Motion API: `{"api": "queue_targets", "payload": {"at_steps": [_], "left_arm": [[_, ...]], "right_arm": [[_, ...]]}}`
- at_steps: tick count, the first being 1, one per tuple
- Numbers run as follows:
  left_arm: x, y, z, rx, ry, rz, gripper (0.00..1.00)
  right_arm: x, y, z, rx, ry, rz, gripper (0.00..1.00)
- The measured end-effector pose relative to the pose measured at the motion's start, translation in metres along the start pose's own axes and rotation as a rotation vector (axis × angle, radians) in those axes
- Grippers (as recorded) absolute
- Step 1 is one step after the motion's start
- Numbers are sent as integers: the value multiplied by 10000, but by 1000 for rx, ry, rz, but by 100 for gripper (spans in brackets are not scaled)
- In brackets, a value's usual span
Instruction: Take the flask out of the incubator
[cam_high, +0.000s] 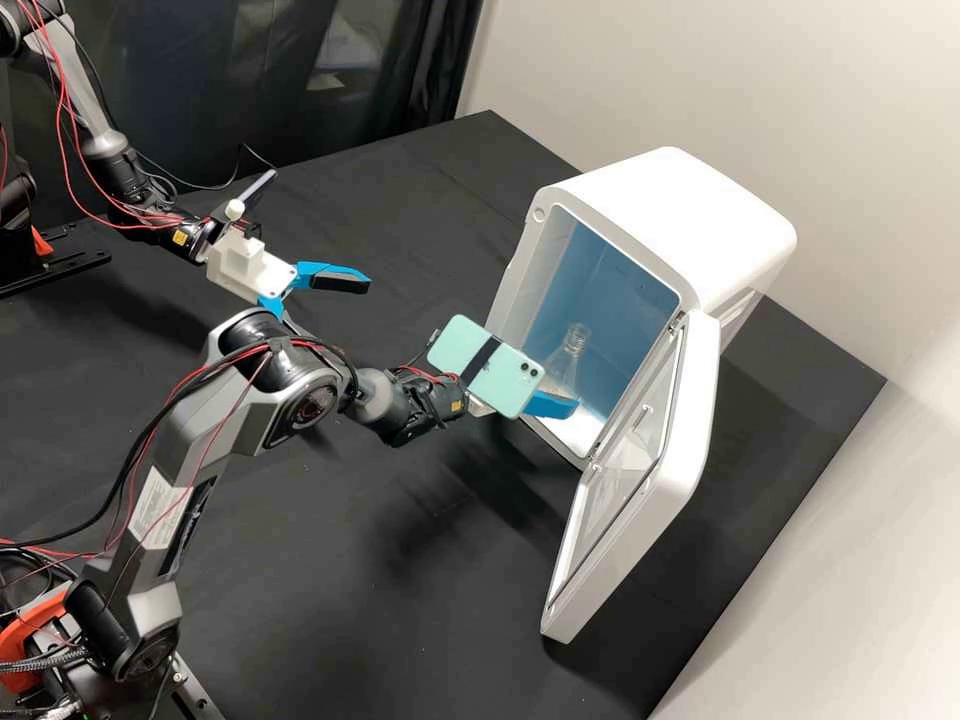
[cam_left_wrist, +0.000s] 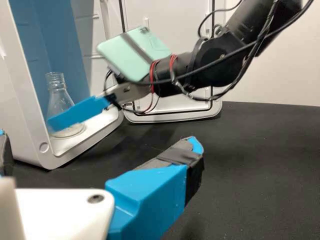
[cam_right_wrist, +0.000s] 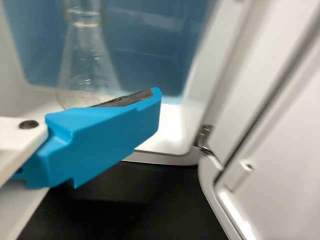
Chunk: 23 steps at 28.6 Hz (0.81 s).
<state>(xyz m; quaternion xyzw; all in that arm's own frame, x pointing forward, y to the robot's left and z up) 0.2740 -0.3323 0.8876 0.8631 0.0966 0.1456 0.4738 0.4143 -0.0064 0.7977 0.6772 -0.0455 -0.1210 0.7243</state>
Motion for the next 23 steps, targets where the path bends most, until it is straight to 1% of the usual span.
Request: {"api": "queue_targets", "payload": {"at_steps": [2, 3, 5, 8, 10, 12, 15, 16, 18, 20, 22, 23], "left_arm": [[0, 0, 0, 0, 0, 0, 100], [0, 0, 0, 0, 0, 0, 100], [0, 0, 0, 0, 0, 0, 100], [1, -2, 12, 0, -4, -1, 100], [0, -10, 26, 1, -9, -4, 100], [3, -9, 41, 1, -14, -3, 100], [4, -11, 48, 2, -16, -4, 100], [5, -12, 54, 2, -18, -4, 100], [5, -12, 54, 2, -18, -4, 100], [6, -15, 70, 1, -22, -5, 100], [18, -9, 98, 2, -31, -2, 100], [37, -12, 133, 4, -43, -3, 100]], "right_arm": [[-32, 84, 27, 39, 8, 35, 100], [-46, 152, 48, 58, 15, 60, 100], [-49, 210, 73, 72, 25, 89, 100], [-49, 244, 105, 87, 21, 101, 100], [-34, 268, 99, 89, 23, 109, 100], [-5, 294, 74, 89, 29, 114, 100], [42, 317, 10, 68, 43, 123, 100], [55, 310, -9, 64, 41, 121, 100], [111, 312, -66, 48, 47, 132, 100], [161, 284, -109, 39, 49, 128, 100], [210, 270, -141, 33, 43, 119, 100], [248, 264, -152, 22, 35, 110, 100]]}}
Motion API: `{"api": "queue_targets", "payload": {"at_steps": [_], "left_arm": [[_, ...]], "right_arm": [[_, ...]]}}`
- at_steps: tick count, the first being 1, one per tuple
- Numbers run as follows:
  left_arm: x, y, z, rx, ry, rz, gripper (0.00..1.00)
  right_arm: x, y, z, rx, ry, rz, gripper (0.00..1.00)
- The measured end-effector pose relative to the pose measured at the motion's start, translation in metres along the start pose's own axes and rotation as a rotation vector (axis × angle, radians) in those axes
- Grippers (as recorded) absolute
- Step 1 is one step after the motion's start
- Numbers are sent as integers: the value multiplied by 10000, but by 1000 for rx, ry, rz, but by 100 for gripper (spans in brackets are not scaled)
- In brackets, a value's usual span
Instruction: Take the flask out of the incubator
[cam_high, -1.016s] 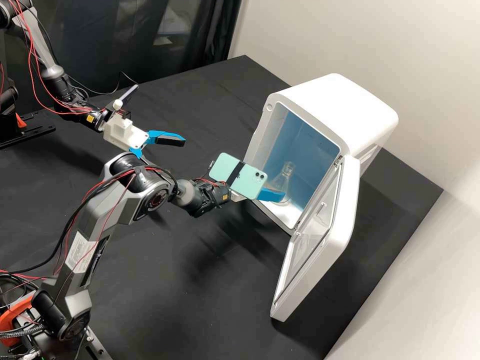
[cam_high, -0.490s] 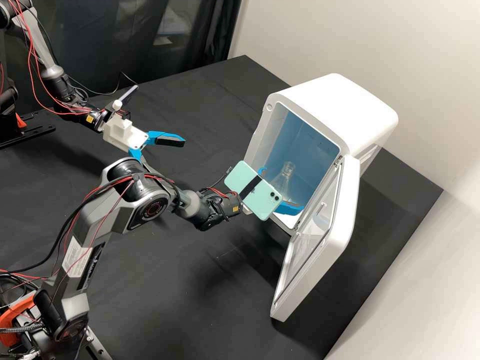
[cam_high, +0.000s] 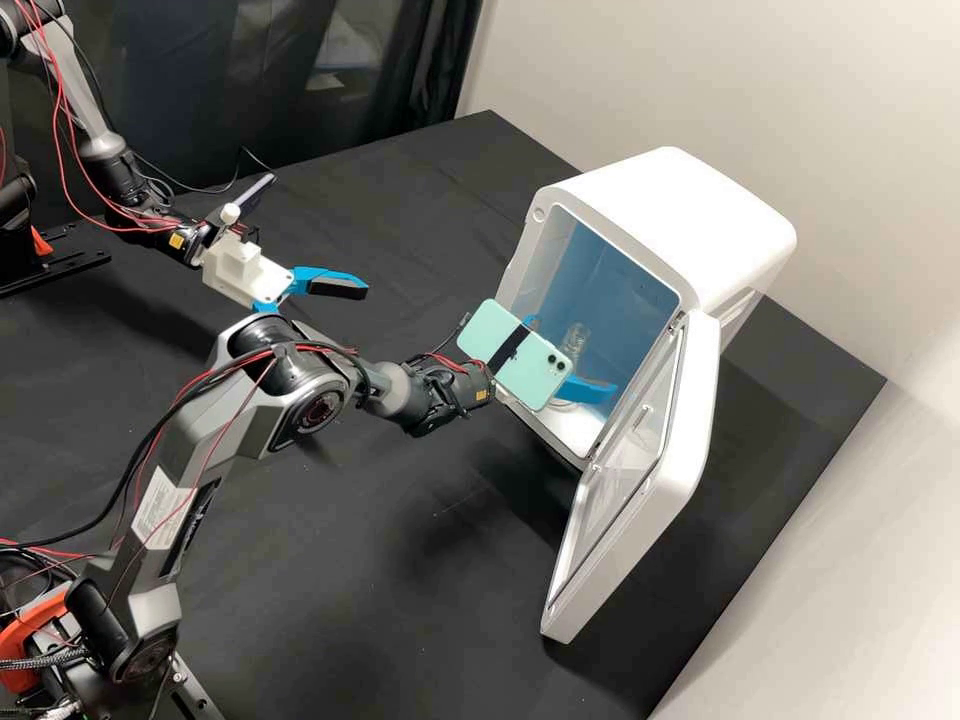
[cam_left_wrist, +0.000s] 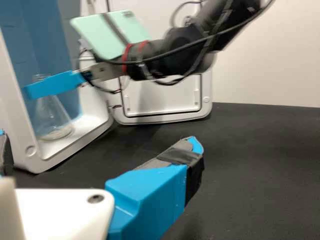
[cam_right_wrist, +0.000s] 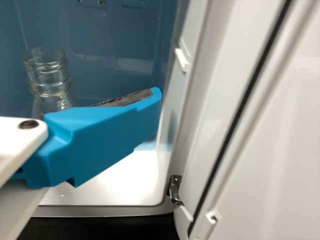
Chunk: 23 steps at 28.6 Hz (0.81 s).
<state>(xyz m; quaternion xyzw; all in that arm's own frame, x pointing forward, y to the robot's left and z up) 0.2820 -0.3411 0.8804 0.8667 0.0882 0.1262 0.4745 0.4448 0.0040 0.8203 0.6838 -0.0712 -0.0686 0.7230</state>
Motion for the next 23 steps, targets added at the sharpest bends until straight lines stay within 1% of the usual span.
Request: {"api": "queue_targets", "payload": {"at_steps": [2, 4, 6, 9, 11, 12, 14, 15, 16, 17, 18, 19, 20, 22, 23], "left_arm": [[39, -1, 38, 2, -15, 1, 100], [73, -11, 78, 3, -27, -1, 100], [102, -21, 122, 7, -39, -5, 100], [120, -20, 171, 11, -55, -5, 100], [134, -29, 189, 11, -61, -7, 100], [146, -31, 187, 11, -62, -7, 100], [157, -54, 182, 10, -60, -14, 100], [161, -69, 173, 6, -53, -19, 100], [163, -77, 165, 3, -46, -22, 100], [167, -92, 159, 2, -42, -26, 100], [173, -95, 155, 6, -38, -28, 100], [178, -105, 150, 14, -35, -35, 100], [179, -110, 148, 17, -33, -36, 100], [180, -116, 147, 17, -33, -38, 100], [180, -116, 147, 17, -33, -38, 100]], "right_arm": [[35, 27, -24, 8, -4, 4, 100], [57, 49, -40, 22, -9, 7, 100], [75, 82, -68, 32, -5, 19, 100], [79, 90, -74, 35, -5, 21, 100], [99, 71, -72, 36, -7, 20, 100], [114, 78, -77, 31, -9, 26, 100], [144, 35, -68, 24, -17, 24, 100], [157, 17, -61, 25, -22, 23, 100], [175, 12, -63, 23, -21, 25, 100], [191, 0, -65, 14, -20, 24, 100], [203, -25, -75, 3, -18, 19, 100], [218, -35, -95, -3, -15, 21, 100], [227, -53, -104, -9, -15, 19, 100], [243, -75, -121, -9, -13, 19, 100], [246, -111, -128, -17, -12, 11, 100]]}}
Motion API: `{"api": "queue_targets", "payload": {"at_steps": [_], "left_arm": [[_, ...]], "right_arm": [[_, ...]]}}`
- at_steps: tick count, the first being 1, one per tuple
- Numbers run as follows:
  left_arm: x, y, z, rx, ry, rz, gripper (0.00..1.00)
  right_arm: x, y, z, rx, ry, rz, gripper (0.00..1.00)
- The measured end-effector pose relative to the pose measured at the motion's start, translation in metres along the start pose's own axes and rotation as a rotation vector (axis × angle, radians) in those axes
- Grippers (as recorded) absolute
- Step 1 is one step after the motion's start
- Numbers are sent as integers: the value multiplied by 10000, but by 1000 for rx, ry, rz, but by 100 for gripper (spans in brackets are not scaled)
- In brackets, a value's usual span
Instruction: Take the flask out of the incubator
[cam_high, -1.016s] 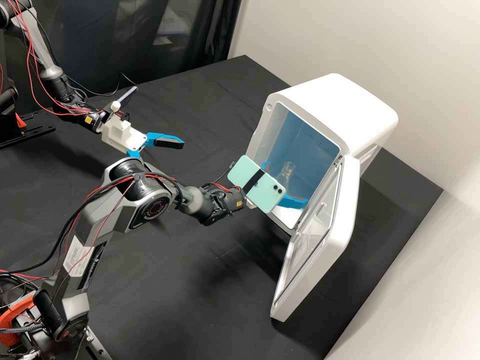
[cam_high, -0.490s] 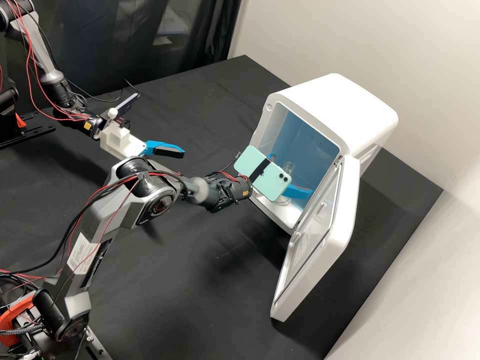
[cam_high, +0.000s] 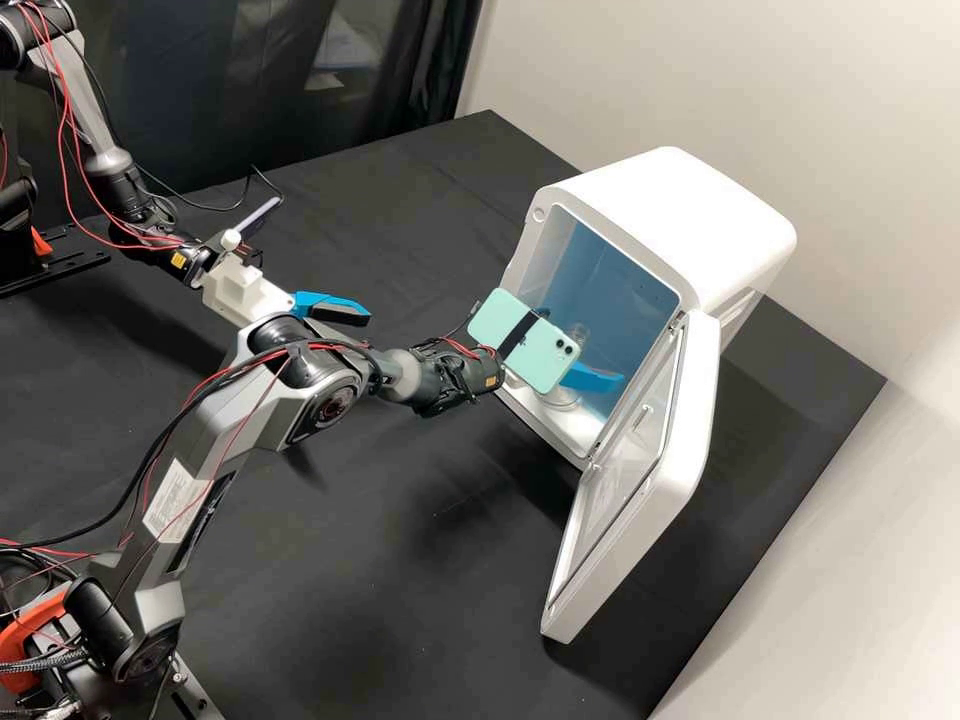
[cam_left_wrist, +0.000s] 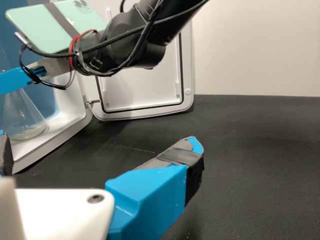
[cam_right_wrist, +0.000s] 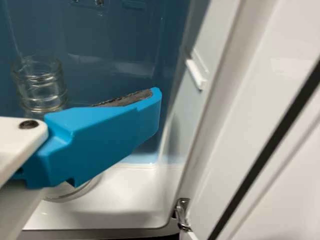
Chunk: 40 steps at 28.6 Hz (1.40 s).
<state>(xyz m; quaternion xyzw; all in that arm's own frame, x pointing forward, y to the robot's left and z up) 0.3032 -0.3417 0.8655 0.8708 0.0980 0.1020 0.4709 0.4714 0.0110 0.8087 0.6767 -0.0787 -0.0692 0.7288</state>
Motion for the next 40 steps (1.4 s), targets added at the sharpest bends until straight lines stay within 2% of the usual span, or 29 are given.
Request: {"api": "queue_targets", "payload": {"at_steps": [3, 10, 15, 20, 21, 22, 25, 27, 28, 31, 33, 37, 40], "left_arm": [[0, -5, -5, -3, 6, -5, 100], [21, 18, -15, -8, 17, 0, 100], [64, 54, -17, 2, 19, -2, 100], [155, 132, -17, -1, 23, 26, 100], [170, 144, -20, -9, 32, 32, 100], [194, 172, -5, -16, 35, 42, 100], [238, 188, 42, -24, 30, 52, 100], [275, 162, 74, -18, 20, 44, 100], [285, 133, 81, -8, 19, 32, 100], [310, 81, 104, 2, 15, 5, 100], [310, 60, 98, 7, 20, -17, 100], [312, 56, 122, 2, 19, -17, 100], [310, 62, 126, -1, 21, -15, 100]], "right_arm": [[10, -96, 6, -20, -6, -18, 100], [91, -272, 42, -36, -28, -41, 100], [147, -279, 28, -23, -36, -54, 100], [153, -273, 15, -19, -32, -56, 100], [155, -266, 22, -12, -33, -55, 0], [157, -261, 27, 1, -31, -55, 0], [161, -251, 32, 20, -21, -58, 0], [161, -237, 31, 35, -16, -58, 0], [163, -217, 38, 36, -15, -55, 0], [157, -188, 20, 33, -6, -51, 0], [138, -146, 9, 47, -2, -46, 0], [116, -40, -6, 75, 10, -13, 0], [98, 7, -2, 75, 22, 9, 0]]}}
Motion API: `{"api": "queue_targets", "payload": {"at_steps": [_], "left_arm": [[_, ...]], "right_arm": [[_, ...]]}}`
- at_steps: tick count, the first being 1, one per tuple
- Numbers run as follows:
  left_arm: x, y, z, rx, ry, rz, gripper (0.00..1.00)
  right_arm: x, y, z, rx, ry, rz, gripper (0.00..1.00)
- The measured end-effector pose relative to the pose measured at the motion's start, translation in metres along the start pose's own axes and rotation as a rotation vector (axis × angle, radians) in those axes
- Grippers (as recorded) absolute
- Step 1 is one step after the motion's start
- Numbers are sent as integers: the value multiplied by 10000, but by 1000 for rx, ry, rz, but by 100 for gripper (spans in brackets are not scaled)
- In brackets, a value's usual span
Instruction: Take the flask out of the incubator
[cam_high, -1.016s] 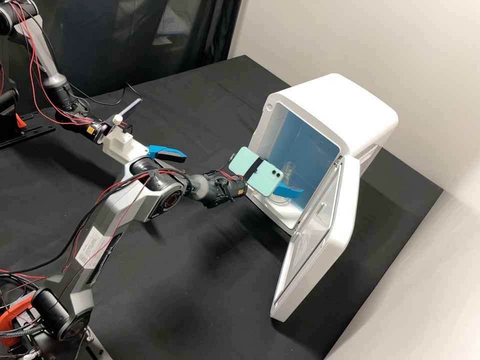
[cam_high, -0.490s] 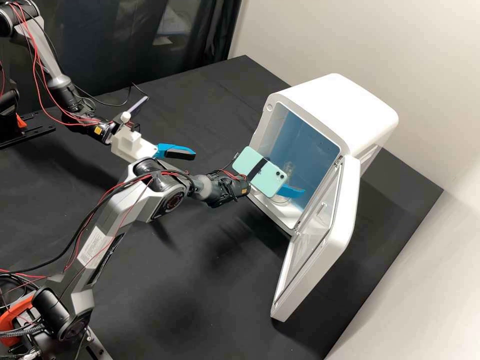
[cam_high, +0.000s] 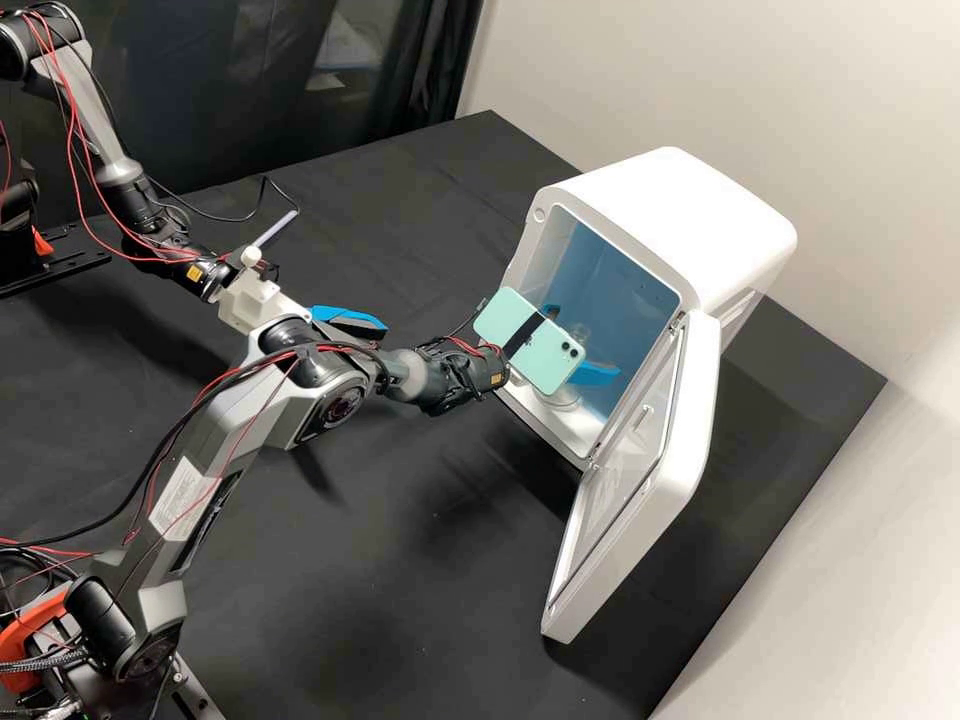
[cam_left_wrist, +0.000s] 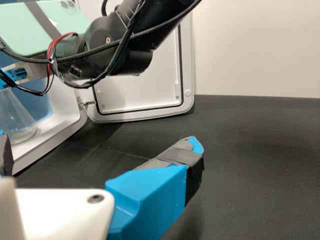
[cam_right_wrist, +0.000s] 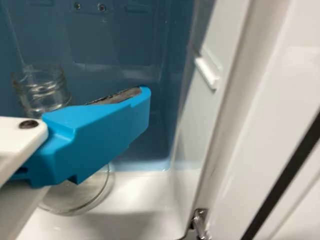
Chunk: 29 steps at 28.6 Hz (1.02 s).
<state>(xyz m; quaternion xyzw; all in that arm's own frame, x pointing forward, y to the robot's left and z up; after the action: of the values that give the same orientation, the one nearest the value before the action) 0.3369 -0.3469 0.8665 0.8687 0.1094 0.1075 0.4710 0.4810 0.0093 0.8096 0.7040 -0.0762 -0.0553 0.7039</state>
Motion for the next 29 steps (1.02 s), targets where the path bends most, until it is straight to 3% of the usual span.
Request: {"api": "queue_targets", "payload": {"at_steps": [8, 12, 18, 23, 29], "left_arm": [[0, 0, 0, 0, 0, 0, 100], [-30, 3, -16, -1, 5, -1, 100], [-185, 82, -277, -13, 87, 15, 100], [-256, 73, -476, -24, 149, 11, 100], [-265, 72, -492, -21, 161, 11, 100]], "right_arm": [[-33, -23, 27, 33, -8, -12, 0], [-56, -44, 53, 33, -17, -21, 0], [-72, -24, 37, 34, -14, -18, 0], [-72, -24, 37, 34, -14, -18, 0], [-81, -41, 44, 33, -17, -23, 0]]}}
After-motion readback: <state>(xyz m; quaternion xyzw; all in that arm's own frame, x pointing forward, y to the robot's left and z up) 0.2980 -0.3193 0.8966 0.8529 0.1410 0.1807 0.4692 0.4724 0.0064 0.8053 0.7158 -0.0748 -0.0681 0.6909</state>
